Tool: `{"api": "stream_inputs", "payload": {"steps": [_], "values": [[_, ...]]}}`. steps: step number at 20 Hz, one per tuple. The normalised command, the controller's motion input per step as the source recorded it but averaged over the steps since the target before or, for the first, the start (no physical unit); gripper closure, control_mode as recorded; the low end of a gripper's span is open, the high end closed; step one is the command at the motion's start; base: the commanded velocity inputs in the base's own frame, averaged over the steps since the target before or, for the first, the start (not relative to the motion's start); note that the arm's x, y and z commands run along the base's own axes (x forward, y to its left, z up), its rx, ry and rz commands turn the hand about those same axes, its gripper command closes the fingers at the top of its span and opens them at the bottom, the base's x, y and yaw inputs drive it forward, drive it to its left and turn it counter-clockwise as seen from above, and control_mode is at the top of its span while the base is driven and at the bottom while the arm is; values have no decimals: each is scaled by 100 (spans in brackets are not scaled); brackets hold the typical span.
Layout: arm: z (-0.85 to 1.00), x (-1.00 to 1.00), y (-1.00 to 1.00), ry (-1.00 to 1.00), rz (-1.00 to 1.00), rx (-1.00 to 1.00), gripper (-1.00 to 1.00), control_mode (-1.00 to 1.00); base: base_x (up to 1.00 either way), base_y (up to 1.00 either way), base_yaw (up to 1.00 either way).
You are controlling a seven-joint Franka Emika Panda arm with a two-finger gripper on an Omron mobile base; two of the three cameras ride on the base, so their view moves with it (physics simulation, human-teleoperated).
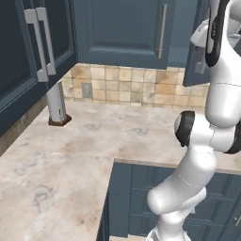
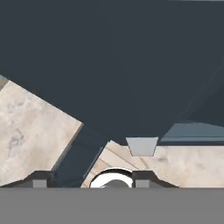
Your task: Open the cabinet. Pick the dish brush and place it next to the sink. Then close the cabinet.
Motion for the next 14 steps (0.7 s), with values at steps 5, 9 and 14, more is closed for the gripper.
{"api": "stream_inputs", "payload": {"steps": [5, 9, 14], "values": [[-100, 16, 62, -69, -1, -30, -100, -100, 0, 0, 0], [-100, 9, 58, -71, 0, -34, -100, -100, 0, 0, 0], [-62, 52, 14, -53, -10, -21, -100, -100, 0, 0, 0]]}}
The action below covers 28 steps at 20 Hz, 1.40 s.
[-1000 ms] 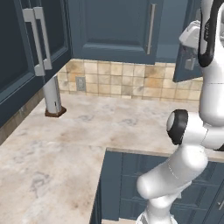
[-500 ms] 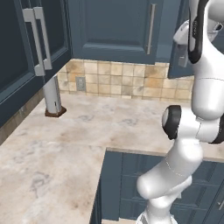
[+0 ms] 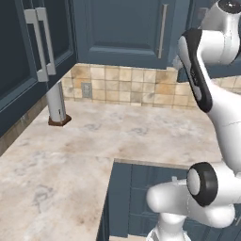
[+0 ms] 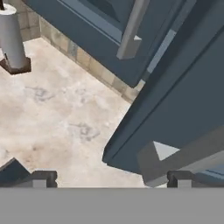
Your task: Open the cabinet. Pick the dish brush and place it next to the sink. Then close the cabinet.
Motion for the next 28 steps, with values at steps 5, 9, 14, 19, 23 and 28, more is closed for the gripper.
{"api": "stream_inputs", "payload": {"steps": [5, 9, 14, 19, 23, 28], "values": [[-5, 99, 0, -23, -29, -3, -100, -100, 0, 0, 0], [59, 75, 0, -3, -33, 0, -100, -100, 0, 0, 0], [43, 75, -9, 0, -34, 1, -100, -100, 0, 0, 0], [9, 75, -22, 0, -34, 1, -100, -100, 0, 0, 0], [0, 83, -29, -2, -34, 0, -100, -100, 0, 0, 0], [0, 83, -43, -1, -32, 1, -100, -100, 0, 0, 0]]}}
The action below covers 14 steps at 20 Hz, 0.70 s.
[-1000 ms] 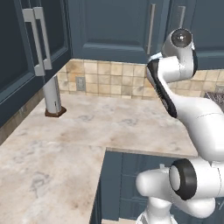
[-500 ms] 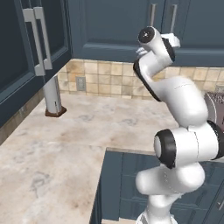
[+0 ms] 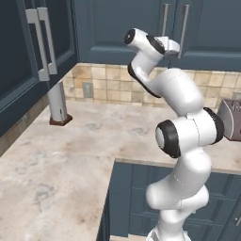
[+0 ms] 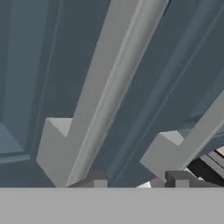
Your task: Open the cabinet. Pick the dish brush and place it next to the sink. Then close the cabinet.
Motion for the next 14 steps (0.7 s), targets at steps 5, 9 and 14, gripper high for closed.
{"api": "stream_inputs", "payload": {"steps": [5, 9, 14], "values": [[2, 58, -70, 0, -26, 8, -100, -100, 0, 0, 0], [21, 13, -93, 0, -16, 19, -100, -100, 0, 0, 0], [5, -43, -64, -18, -2, 18, -100, -100, 0, 0, 0]]}}
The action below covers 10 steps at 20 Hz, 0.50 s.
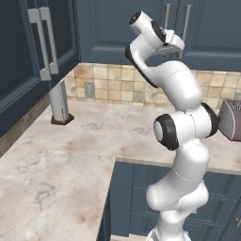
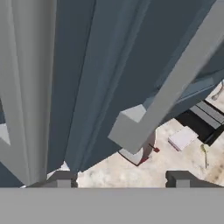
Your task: Open the cabinet. Pick the dish brush and place it next to the sink. Then close the cabinet.
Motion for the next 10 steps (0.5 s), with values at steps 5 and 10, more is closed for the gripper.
{"api": "stream_inputs", "payload": {"steps": [5, 10], "values": [[24, -95, -13, -46, 6, 4, -100, -100, 0, 0, 0], [23, -76, -70, -35, 4, 11, -100, -100, 0, 0, 0]]}}
